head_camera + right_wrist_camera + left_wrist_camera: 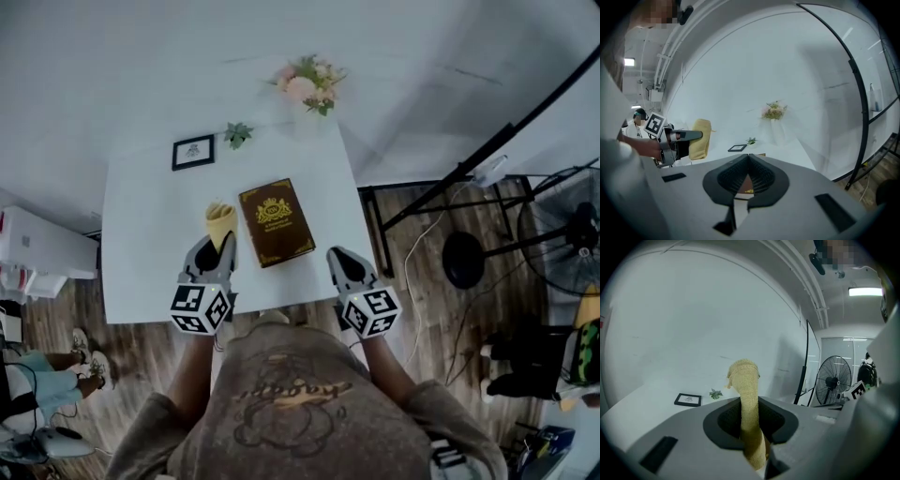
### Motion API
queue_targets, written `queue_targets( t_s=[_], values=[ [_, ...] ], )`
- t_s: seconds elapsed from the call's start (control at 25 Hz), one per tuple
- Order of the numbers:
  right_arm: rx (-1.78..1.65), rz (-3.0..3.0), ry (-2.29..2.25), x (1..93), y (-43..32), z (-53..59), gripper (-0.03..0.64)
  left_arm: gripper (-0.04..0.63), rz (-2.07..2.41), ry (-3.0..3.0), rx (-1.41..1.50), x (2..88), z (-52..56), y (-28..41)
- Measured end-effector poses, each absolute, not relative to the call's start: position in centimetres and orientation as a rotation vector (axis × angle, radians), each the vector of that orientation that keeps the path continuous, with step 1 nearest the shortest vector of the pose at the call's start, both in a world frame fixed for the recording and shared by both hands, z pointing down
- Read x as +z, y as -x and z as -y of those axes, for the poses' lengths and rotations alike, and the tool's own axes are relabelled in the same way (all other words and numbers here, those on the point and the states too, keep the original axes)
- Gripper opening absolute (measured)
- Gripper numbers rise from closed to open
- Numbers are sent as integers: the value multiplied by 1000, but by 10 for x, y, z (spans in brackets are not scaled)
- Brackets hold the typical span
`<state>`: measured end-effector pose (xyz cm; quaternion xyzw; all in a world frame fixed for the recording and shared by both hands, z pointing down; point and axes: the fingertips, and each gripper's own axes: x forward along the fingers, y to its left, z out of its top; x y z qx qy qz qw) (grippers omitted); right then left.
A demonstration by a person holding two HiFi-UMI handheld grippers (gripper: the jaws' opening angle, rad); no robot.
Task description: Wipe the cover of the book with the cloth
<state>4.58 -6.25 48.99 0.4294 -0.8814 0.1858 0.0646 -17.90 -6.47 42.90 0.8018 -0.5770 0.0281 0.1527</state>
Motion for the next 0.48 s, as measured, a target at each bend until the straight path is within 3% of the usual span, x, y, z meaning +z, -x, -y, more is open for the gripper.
queue_targets(
  t_s=[0.48],
  values=[
    [524,2639,-1293,484,-8,94,5,61,1564,-2336,89,443,113,192]
  ],
)
